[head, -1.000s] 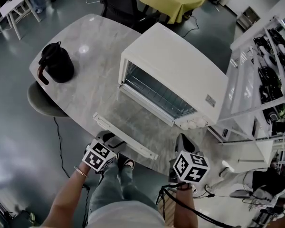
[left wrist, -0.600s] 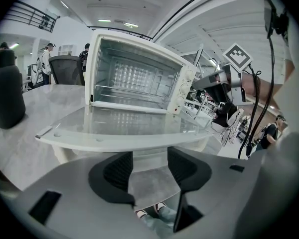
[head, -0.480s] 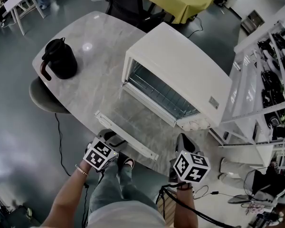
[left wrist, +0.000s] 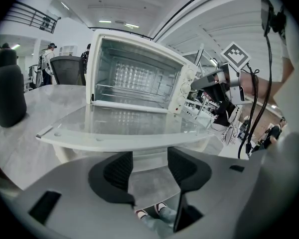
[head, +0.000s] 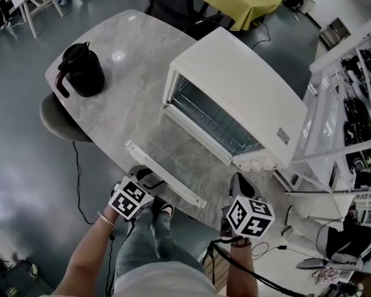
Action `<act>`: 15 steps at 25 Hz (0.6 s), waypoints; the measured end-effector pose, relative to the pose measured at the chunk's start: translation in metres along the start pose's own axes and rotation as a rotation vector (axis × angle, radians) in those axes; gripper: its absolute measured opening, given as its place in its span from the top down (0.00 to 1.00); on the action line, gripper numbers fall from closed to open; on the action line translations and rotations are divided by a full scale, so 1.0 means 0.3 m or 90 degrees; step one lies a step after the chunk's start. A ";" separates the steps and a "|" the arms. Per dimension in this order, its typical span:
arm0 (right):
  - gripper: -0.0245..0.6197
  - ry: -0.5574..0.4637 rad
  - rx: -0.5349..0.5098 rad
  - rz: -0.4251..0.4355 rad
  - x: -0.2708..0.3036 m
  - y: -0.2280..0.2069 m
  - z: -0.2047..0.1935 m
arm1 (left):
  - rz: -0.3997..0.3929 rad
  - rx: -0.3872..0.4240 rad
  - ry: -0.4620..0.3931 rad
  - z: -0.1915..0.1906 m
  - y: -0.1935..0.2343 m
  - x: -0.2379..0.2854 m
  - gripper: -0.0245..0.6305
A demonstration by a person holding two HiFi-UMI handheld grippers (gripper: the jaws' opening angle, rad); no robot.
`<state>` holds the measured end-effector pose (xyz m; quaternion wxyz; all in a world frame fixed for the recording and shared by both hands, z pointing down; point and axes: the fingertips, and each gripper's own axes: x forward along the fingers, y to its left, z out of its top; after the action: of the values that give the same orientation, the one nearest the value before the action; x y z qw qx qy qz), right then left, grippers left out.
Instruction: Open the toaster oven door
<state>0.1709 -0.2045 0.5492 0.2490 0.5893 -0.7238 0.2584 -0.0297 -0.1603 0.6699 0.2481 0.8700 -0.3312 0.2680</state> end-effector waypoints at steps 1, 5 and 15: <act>0.95 0.001 -0.001 0.001 0.003 0.000 -0.001 | 0.001 0.000 -0.001 0.001 0.000 0.000 0.63; 0.95 0.004 -0.006 0.007 0.012 0.001 -0.001 | 0.001 0.000 -0.001 -0.002 -0.002 0.001 0.63; 0.95 0.001 -0.004 0.024 0.032 0.011 0.010 | 0.001 -0.007 0.003 0.034 -0.009 -0.016 0.63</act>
<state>0.1658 -0.2130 0.5530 0.2465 0.5749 -0.7352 0.2613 -0.0276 -0.1627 0.6587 0.2533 0.8676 -0.3329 0.2689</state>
